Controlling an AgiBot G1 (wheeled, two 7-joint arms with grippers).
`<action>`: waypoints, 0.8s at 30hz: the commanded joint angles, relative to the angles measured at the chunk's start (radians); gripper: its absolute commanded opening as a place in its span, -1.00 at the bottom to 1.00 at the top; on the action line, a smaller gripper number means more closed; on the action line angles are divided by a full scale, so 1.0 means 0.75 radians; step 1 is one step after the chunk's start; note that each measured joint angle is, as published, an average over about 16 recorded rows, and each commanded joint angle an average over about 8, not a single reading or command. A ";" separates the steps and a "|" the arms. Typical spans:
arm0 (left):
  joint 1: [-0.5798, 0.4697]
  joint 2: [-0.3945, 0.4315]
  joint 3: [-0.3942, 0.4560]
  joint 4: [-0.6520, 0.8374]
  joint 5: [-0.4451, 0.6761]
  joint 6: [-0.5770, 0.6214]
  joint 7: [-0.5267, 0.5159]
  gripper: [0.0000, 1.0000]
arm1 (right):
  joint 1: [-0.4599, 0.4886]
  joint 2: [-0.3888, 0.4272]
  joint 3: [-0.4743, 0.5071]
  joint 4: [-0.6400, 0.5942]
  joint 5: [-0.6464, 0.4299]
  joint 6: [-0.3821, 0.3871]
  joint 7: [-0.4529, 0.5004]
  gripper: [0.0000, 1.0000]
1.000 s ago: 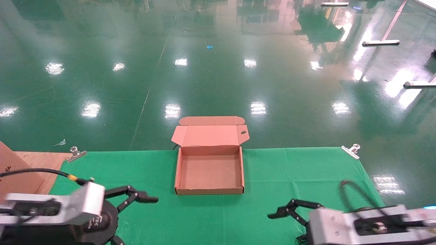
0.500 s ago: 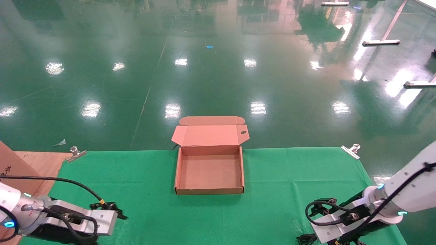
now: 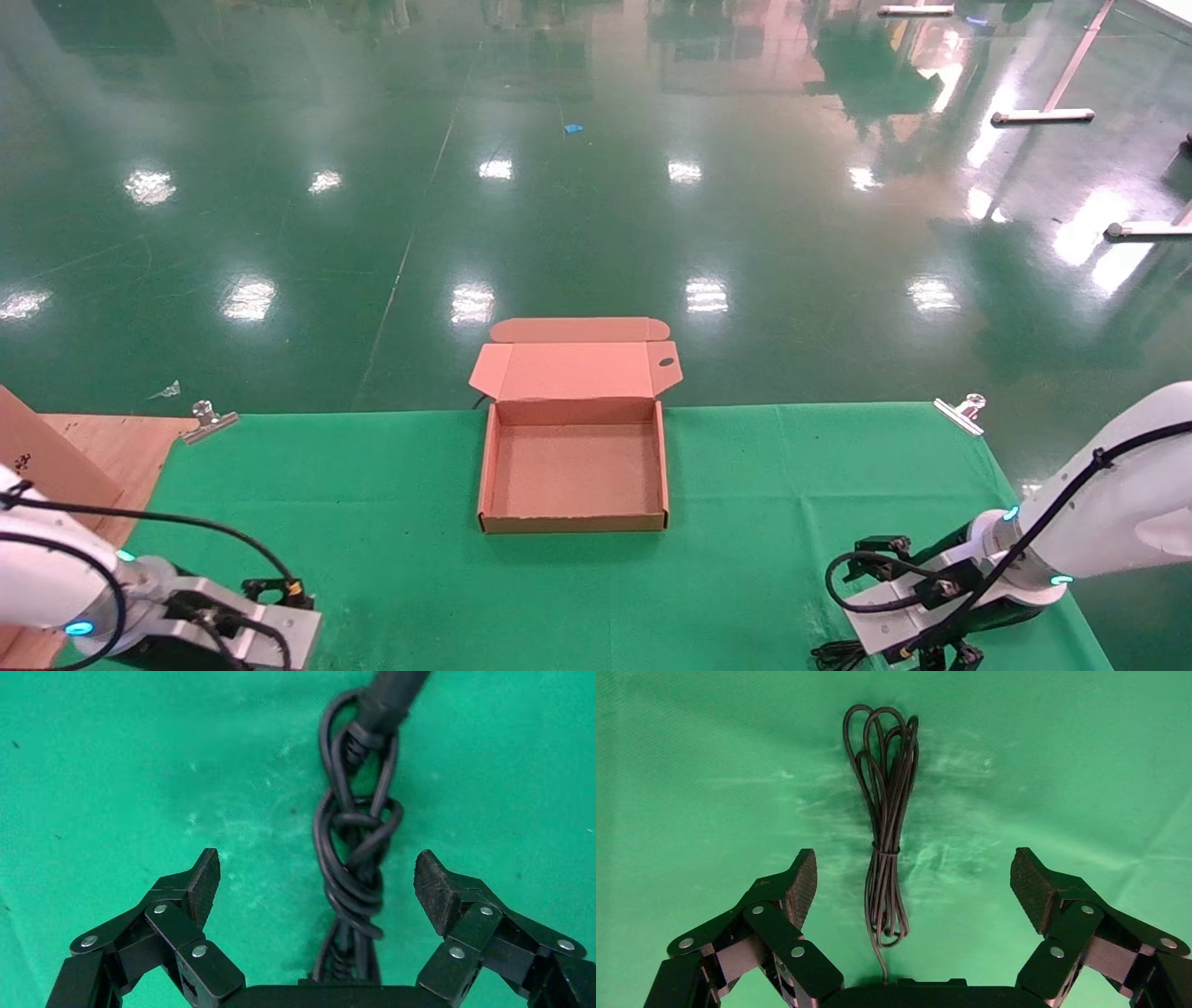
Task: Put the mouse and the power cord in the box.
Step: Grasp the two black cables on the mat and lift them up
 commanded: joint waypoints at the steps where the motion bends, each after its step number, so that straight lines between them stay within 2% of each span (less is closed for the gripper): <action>1: -0.007 0.024 0.010 0.038 0.017 -0.021 0.017 1.00 | 0.007 -0.017 0.003 -0.061 0.005 0.024 -0.041 1.00; 10: -0.014 0.069 0.011 0.174 0.019 -0.072 0.084 1.00 | 0.018 -0.069 0.014 -0.228 0.023 0.096 -0.146 0.99; 11: -0.015 0.071 0.010 0.187 0.018 -0.080 0.089 1.00 | 0.018 -0.073 0.016 -0.241 0.025 0.102 -0.154 0.89; 12: -0.016 0.072 0.009 0.198 0.017 -0.087 0.094 0.99 | 0.018 -0.076 0.017 -0.253 0.027 0.107 -0.162 0.67; 13: -0.018 0.074 0.008 0.210 0.016 -0.094 0.099 0.85 | 0.019 -0.080 0.018 -0.265 0.028 0.112 -0.169 0.42; 18: -0.027 0.079 0.003 0.255 0.010 -0.110 0.127 -0.40 | 0.025 -0.092 0.021 -0.309 0.031 0.138 -0.193 -0.82; 19: -0.029 0.080 0.003 0.263 0.009 -0.110 0.133 -0.65 | 0.027 -0.093 0.021 -0.317 0.032 0.142 -0.197 -0.96; 20: -0.032 0.081 0.002 0.271 0.008 -0.110 0.139 -0.89 | 0.029 -0.095 0.022 -0.323 0.033 0.145 -0.200 -1.00; 21: -0.035 0.082 0.001 0.277 0.007 -0.109 0.145 -1.00 | 0.032 -0.096 0.023 -0.329 0.034 0.148 -0.203 -1.00; 24: -0.043 0.084 -0.002 0.297 0.002 -0.104 0.161 -1.00 | 0.040 -0.097 0.025 -0.345 0.037 0.152 -0.211 -1.00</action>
